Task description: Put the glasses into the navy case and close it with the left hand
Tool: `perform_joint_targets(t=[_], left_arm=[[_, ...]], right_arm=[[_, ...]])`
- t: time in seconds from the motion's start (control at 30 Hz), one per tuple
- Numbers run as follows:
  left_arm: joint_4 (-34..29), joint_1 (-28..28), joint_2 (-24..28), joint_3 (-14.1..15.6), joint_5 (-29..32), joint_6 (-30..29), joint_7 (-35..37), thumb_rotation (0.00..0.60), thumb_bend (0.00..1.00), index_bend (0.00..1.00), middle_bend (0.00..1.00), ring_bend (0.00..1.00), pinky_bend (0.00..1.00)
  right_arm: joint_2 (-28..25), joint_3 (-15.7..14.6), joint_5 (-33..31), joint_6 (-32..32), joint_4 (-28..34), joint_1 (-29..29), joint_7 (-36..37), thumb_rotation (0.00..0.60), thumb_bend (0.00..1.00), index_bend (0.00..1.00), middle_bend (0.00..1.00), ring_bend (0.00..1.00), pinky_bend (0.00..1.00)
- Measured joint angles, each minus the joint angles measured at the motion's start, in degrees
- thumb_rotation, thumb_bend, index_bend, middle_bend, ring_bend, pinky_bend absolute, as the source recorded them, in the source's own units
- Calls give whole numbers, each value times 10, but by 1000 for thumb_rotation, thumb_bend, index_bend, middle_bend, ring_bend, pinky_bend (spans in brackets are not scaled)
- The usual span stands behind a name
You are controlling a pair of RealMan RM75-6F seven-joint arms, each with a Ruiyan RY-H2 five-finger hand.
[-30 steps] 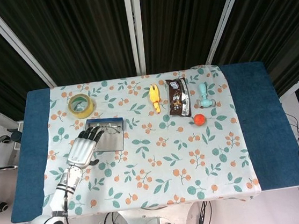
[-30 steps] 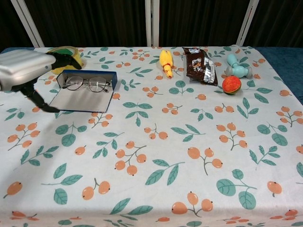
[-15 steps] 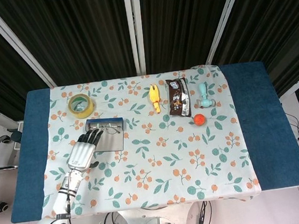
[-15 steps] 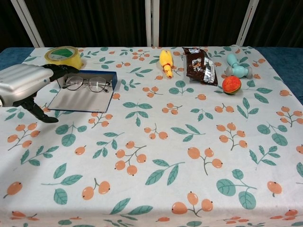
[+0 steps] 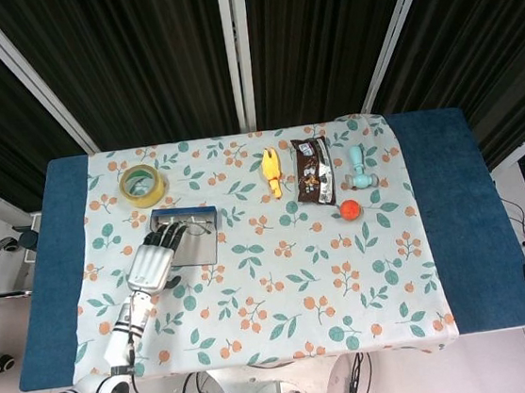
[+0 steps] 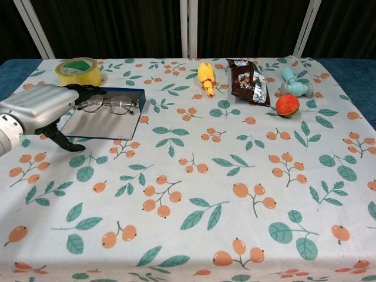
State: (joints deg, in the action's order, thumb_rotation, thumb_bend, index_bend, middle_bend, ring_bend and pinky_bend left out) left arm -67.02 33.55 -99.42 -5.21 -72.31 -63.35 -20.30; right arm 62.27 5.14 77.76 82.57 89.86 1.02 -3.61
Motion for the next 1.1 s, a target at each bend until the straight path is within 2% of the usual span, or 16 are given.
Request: perform_joint_targets(t=[0.63,0.9,1.1], left_arm=[[66,20,-31,-18,2,38,15,600,32,88,45,85,208],[123,20,-63,-22,-8,34,65,600,307,149,57,85,209],[164,25,-89,-35,-13,30,93,600,378,183,58,84,209]], right_arm=[[3,-1,-8,-10,-6,2,4,600,349,0,0,0,0],[2,0,-12,-11,-5,2,2,600,349,0,0,0,0],[2,1,-14,-11,-3,2,-1,600,347,0,0,0,0]])
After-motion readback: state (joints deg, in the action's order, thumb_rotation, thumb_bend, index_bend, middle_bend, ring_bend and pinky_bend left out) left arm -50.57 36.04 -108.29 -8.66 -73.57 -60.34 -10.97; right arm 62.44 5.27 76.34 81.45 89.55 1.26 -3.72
